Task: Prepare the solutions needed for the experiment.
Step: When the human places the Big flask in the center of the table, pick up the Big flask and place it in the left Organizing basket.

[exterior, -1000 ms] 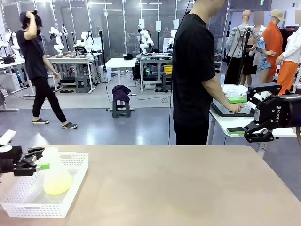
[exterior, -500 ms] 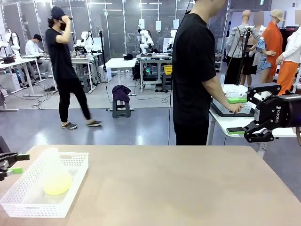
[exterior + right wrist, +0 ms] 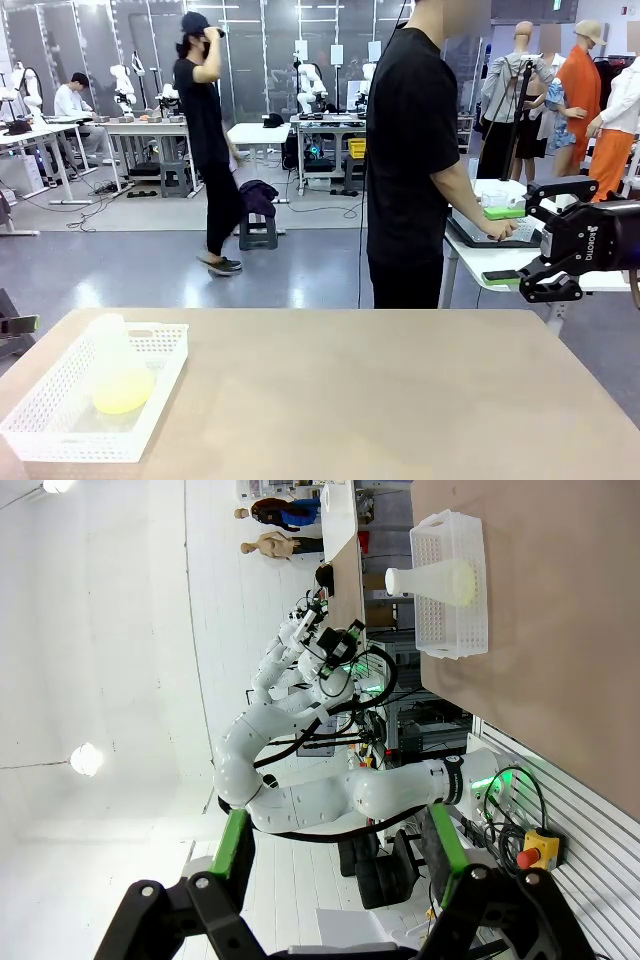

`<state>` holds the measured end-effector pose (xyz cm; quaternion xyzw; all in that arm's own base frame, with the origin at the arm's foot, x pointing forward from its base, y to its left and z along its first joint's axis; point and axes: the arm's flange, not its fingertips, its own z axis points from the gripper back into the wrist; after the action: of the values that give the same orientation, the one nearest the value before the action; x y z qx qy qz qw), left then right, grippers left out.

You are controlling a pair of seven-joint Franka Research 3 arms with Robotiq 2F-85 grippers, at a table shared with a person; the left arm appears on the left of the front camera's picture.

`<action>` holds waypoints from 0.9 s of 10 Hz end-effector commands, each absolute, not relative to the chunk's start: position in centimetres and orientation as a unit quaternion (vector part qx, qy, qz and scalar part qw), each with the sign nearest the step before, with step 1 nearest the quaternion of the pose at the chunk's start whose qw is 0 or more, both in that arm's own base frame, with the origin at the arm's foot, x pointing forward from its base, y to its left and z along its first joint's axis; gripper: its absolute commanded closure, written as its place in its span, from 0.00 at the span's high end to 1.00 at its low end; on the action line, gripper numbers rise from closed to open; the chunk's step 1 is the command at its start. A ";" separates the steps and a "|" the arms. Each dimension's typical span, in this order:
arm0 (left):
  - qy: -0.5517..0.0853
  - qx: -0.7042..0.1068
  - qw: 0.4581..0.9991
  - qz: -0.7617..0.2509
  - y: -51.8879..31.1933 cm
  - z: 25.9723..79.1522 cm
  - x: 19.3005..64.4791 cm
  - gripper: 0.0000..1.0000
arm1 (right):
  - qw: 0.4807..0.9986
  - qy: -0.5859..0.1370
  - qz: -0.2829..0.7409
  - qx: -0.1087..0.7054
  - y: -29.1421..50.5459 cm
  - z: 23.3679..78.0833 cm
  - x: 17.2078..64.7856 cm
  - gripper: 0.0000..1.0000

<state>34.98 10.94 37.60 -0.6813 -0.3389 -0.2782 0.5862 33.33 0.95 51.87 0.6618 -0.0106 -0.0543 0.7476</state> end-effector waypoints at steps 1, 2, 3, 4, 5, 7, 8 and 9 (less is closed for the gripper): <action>-0.253 -0.709 0.616 -0.231 10.6 41.3 34.7 0.98 | 0.744 -0.011 -0.053 0.666 1.0 52.1 33.3 0.85; -0.184 -0.728 0.633 -0.187 10.6 42.8 35.1 0.98 | 0.744 -0.011 -0.053 0.666 1.0 52.1 33.3 0.85; -0.133 -0.718 0.662 -0.170 9.9 42.9 36.0 0.98 | 0.744 -0.011 -0.053 0.666 1.0 52.1 33.3 0.85; -0.099 -0.712 0.681 -0.142 9.5 42.7 37.2 0.98 | 0.744 -0.011 -0.053 0.666 1.0 52.1 33.3 0.85; -0.085 -0.701 0.698 -0.117 9.2 42.3 38.4 0.98 | 0.744 -0.011 -0.053 0.666 1.0 52.1 33.3 0.85; -0.048 -0.699 0.706 -0.102 8.6 41.6 39.4 0.98 | 0.744 -0.011 -0.053 0.666 1.0 52.1 33.3 0.85; -0.033 -0.705 0.700 -0.105 8.8 41.3 39.5 0.98 | 0.744 -0.011 -0.053 0.666 1.0 52.1 33.3 0.85; -0.072 -0.705 0.699 -0.101 8.8 41.5 38.8 0.98 | 0.744 -0.011 -0.053 0.666 1.0 52.1 33.3 0.85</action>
<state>39.34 8.40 40.87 -0.7057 -0.0554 -0.0971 0.6996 33.32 0.95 51.88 0.6619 -0.0105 -0.0541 0.7475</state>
